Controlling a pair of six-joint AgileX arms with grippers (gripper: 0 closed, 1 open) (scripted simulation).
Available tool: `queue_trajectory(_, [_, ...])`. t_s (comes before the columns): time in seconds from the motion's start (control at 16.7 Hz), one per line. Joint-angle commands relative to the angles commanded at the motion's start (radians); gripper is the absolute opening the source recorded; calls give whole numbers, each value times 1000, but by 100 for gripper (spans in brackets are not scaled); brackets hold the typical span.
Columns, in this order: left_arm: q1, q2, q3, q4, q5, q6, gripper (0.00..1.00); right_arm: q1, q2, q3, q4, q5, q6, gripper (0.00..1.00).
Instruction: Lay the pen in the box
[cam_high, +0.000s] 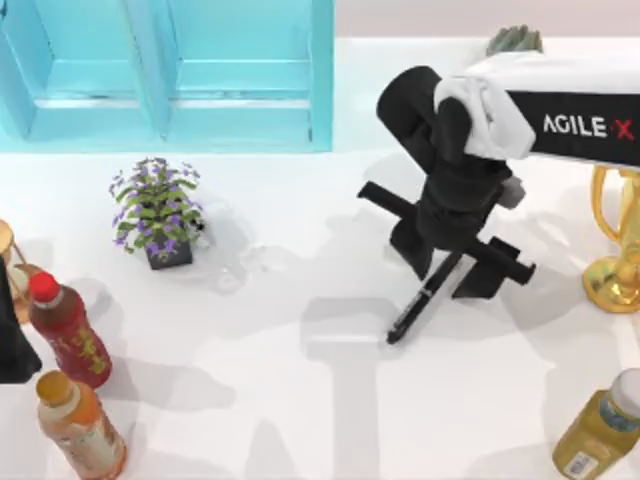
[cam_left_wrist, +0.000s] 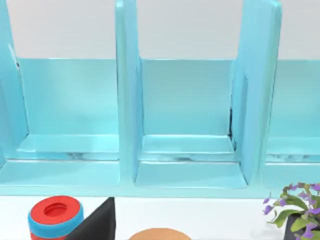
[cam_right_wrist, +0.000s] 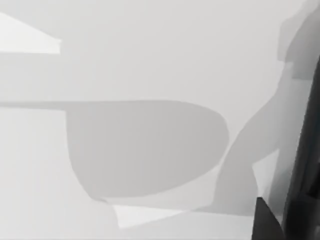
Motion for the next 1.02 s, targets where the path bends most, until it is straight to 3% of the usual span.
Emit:
queue_trajectory(0.3, [0,0,0,0,0,0,100,0,0,0,0,0,0,0])
queue_trajectory(1.02, [0,0,0,0,0,0,100,-6,-161,261,-434,26,-38,0])
